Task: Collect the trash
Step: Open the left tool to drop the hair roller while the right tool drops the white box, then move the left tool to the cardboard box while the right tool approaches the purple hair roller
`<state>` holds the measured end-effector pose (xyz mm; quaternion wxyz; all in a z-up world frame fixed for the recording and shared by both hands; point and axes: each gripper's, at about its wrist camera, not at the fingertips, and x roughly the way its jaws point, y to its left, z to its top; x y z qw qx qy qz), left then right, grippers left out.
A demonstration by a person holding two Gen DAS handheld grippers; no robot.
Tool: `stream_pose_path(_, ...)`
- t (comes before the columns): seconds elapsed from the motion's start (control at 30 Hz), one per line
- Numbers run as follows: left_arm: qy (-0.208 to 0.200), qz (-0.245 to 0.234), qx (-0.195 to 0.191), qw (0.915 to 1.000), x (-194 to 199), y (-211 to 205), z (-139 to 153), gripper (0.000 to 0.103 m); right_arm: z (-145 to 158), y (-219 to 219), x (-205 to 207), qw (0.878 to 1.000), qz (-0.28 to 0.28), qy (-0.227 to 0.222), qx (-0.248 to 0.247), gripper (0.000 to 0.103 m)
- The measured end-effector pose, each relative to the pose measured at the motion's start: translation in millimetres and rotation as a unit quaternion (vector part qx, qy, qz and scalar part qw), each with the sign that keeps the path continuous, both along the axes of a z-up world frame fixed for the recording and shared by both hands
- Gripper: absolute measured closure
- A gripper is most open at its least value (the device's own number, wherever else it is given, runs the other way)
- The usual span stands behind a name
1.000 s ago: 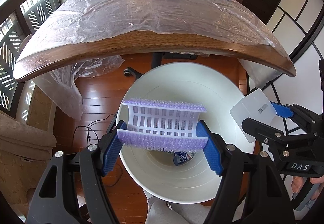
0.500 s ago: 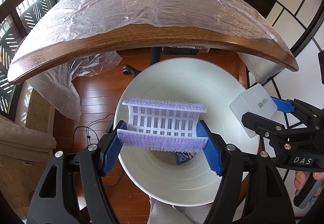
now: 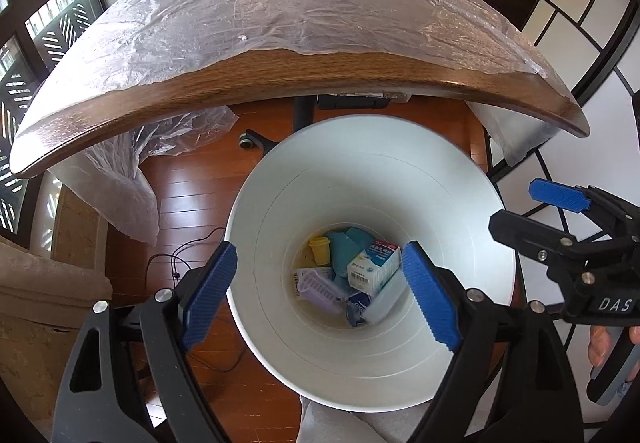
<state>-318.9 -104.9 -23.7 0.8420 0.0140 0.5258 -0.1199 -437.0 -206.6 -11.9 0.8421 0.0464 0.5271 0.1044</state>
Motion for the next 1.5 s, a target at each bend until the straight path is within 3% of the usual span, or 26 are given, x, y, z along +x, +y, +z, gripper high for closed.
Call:
stream_pose_path(0.17, -0.019, 0.008, -0.006, 0.9998, -1.8, 2.6, 18.3, 0.017, 24.7, -6.9, -4.6, 0.999, 0.002, -0.036, -0.001, 0.013)
stream_pose_path(0.2, -0.03, 0.011, -0.009, 0.9995, -3.1, 2.8, 26.6, 0.016, 33.0, -7.3, -5.8, 0.999, 0.003, -0.05, -0.003, 0.01)
stream_pose_path(0.27, -0.053, 0.021, -0.009, 0.9983, -5.1, 2.8, 40.8, 0.005, 54.7, -11.4, -10.3, 0.996, 0.0, -0.092, -0.011, 0.005)
stream_pose_path(0.37, -0.102, 0.044, -0.007, 0.9938, -7.2, 3.4, 65.4, 0.003, 82.6, -17.6, -11.8, 0.99, -0.007, -0.143, -0.018, 0.005)
stream_pose_path(0.5, -0.138, 0.062, 0.002, 0.9885, 2.6, 2.6, 86.6, 0.003, 111.3, -26.1, -0.3, 0.982, -0.012, -0.186, -0.016, 0.004)
stream_pose_path(0.73, -0.158, 0.073, 0.023, 0.9844, 36.9, 10.6, 95.9, 0.003, 124.2, -30.0, 56.2, 0.984, -0.042, -0.171, 0.003, 0.004)
stream_pose_path(0.97, -0.161, 0.059, 0.029, 0.9848, 94.6, 25.7, 88.1, 0.003, 119.7, -5.2, 143.4, 0.985, -0.069, -0.161, -0.007, 0.004)
stream_pose_path(1.27, -0.164, 0.014, 0.044, 0.9854, 167.7, 31.9, 79.6, 0.003, 89.6, 32.6, 273.5, 0.99, -0.102, -0.101, -0.001, 0.004)
stream_pose_path(1.5, -0.16, 0.002, 0.043, 0.9862, 210.3, 25.8, 70.1, 0.003, 63.7, 50.4, 341.2, 0.993, -0.099, -0.067, -0.021, 0.004)
